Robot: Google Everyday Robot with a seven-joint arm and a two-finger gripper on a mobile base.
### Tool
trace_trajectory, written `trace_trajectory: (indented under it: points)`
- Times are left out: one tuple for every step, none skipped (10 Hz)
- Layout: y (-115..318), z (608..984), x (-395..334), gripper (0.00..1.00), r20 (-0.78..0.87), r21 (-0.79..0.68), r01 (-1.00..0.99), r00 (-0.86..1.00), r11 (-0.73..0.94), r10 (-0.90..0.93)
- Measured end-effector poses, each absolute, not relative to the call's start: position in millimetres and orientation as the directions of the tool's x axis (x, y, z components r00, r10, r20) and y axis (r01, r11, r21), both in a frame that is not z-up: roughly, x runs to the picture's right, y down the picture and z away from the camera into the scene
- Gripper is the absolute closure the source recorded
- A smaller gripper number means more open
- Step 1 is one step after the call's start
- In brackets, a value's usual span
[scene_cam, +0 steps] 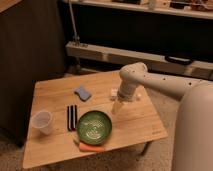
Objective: Place the white sponge in the ceramic bowl
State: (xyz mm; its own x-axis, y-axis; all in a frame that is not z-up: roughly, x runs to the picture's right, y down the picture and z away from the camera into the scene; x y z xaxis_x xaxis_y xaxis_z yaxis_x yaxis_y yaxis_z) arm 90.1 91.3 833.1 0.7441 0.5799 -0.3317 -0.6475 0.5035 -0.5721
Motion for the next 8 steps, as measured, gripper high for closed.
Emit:
trace_trajectory:
  points:
    - [91,833,90,0.2,-0.332,-0.572,-0.647,0.744,0.504,0.58]
    - [91,833,90,0.2,-0.332,-0.572,-0.648,0.744,0.503,0.58]
    - [91,833,90,0.2,-0.331,-0.573,-0.647,0.744,0.503,0.58]
    - [90,833,90,0.2,-0.319,-0.569,-0.642,0.748,0.514,0.582]
    - [80,835,86,0.2,-0.271,-0.54,-0.633,0.755,0.555,0.597]
    - [73,838,82,0.2,-0.24,-0.51,-0.632,0.756,0.583,0.609]
    - [62,841,68,0.2,-0.193,-0.48,-0.633,0.752,0.608,0.631]
    - [53,845,55,0.2,-0.151,-0.461,-0.631,0.749,0.624,0.646]
